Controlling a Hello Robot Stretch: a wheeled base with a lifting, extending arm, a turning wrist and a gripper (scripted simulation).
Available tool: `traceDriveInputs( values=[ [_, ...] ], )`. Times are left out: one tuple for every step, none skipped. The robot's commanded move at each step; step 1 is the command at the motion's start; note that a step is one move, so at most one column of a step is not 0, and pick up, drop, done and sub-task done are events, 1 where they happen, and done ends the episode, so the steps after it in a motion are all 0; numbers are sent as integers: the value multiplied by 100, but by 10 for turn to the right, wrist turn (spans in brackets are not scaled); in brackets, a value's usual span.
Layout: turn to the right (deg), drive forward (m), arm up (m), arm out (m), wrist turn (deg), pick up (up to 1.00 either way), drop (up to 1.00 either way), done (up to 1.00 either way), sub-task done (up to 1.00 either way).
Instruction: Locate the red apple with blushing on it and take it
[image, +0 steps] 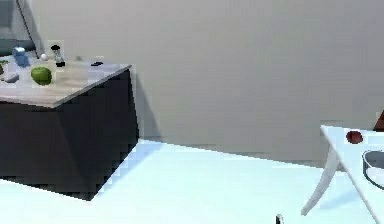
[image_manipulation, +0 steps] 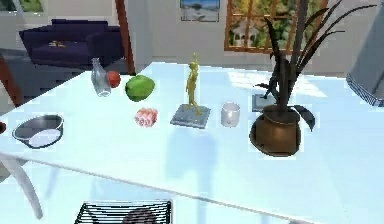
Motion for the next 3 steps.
traceDriveInputs(
  values=[
    [30,0,0,0,0,0,0,0,0],
    [0,60,0,0,0,0,0,0,0],
    [330,0,0,0,0,0,0,0,0]
  ],
)
